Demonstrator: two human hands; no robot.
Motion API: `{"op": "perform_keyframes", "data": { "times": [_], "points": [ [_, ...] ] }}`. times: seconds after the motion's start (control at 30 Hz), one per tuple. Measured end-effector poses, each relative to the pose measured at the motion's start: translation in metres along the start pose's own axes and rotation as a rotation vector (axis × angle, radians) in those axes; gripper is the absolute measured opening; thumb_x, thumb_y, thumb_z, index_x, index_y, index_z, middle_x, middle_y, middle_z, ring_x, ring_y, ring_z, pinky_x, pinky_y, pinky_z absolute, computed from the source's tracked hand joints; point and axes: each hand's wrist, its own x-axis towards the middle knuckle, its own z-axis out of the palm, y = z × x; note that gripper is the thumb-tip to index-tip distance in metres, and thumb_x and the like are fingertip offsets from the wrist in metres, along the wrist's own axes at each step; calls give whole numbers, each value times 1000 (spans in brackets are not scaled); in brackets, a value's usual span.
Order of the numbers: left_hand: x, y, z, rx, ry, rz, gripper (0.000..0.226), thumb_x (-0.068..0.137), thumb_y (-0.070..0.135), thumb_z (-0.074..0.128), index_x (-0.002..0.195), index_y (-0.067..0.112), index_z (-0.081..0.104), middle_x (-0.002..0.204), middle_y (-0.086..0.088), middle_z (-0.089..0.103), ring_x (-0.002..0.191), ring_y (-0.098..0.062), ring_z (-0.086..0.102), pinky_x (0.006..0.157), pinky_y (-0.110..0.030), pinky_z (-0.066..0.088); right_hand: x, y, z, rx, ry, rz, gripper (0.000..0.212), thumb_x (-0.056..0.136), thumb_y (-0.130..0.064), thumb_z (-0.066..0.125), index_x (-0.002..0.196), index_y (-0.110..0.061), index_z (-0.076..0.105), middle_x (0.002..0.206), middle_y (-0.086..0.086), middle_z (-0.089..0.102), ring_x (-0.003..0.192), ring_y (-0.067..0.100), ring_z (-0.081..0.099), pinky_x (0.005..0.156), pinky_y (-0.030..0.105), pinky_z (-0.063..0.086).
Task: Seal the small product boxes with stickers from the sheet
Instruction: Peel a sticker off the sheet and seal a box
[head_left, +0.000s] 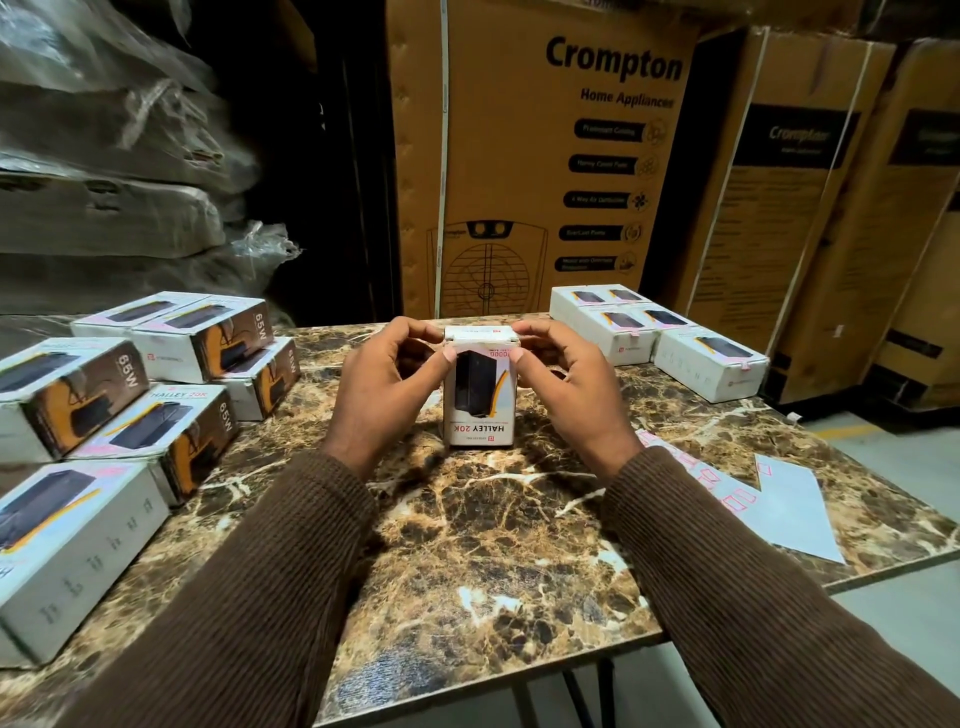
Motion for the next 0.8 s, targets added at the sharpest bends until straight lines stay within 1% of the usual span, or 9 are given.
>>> {"op": "perform_keyframes", "data": {
  "times": [0.13, 0.2, 0.4, 0.47, 0.53, 0.63, 0.7, 0.77, 0.8],
  "points": [
    [-1, 1, -1, 32, -6, 5, 24, 97, 33, 74, 117, 22, 67, 105, 2, 73, 100, -15, 71, 84, -46, 65, -1, -2, -1, -18, -7, -8, 29, 102, -24, 67, 130, -19, 67, 118, -11, 69, 110, 4, 66, 91, 40, 63],
    [-1, 2, -1, 31, -4, 10, 22, 97, 34, 74, 114, 22, 67, 105, 3, 73, 100, -15, 71, 84, -47, 65, -2, -3, -2, -28, -8, -3, 28, 102, -24, 66, 129, -19, 66, 118, -11, 68, 109, 3, 65, 91, 41, 63],
    [-5, 10, 1, 115, 20, 100, 20, 95, 34, 73, 104, 20, 62, 97, 3, 68, 89, -16, 66, 76, -43, 63, 0, -16, -3, 13, 70, 9, 19, 102, -20, 65, 120, -17, 69, 113, -4, 71, 105, 10, 67, 88, 41, 63],
    [-7, 14, 2, 157, 38, 180, 21, 95, 30, 74, 102, 17, 60, 94, 1, 65, 85, -18, 63, 70, -39, 59, 4, -27, -10, 91, 100, 48, 18, 102, -20, 65, 120, -16, 70, 111, 0, 71, 104, 16, 69, 83, 37, 64],
    [-9, 21, 3, 221, 76, 315, 21, 94, 24, 76, 98, 14, 57, 92, -1, 60, 79, -19, 56, 63, -32, 52, 10, -38, -22, 155, 113, 68, 17, 102, -18, 65, 118, -16, 70, 110, 3, 72, 103, 21, 70, 74, 31, 63],
    [-18, 37, 13, 329, 94, 519, 20, 93, 18, 76, 91, 11, 56, 87, -1, 54, 72, -13, 43, 60, -17, 36, 15, -49, -52, 180, 109, 66, 14, 102, -15, 64, 113, -12, 73, 107, 4, 74, 94, 16, 70, 69, 25, 57],
    [-29, 46, 29, 349, -13, 614, 20, 94, 19, 77, 88, 12, 59, 86, 3, 53, 71, -10, 42, 62, -15, 34, 13, -49, -78, 148, 88, 62, 14, 101, -15, 65, 111, -10, 74, 106, 8, 76, 88, 13, 69, 66, 24, 55],
    [-40, 49, 51, 299, -231, 649, 16, 98, 27, 73, 94, 15, 64, 91, 7, 56, 78, -5, 50, 66, -19, 45, 8, -43, -107, 89, 15, 66, 13, 100, -14, 67, 110, -8, 75, 107, 13, 76, 85, 13, 68, 64, 23, 53],
    [-46, 49, 62, 278, -349, 638, 16, 100, 33, 69, 99, 17, 67, 97, 9, 59, 86, -4, 55, 73, -23, 52, 4, -37, -122, 50, -53, 75, 13, 100, -12, 68, 110, -6, 74, 106, 15, 76, 83, 13, 67, 64, 22, 52]
  ]
}}
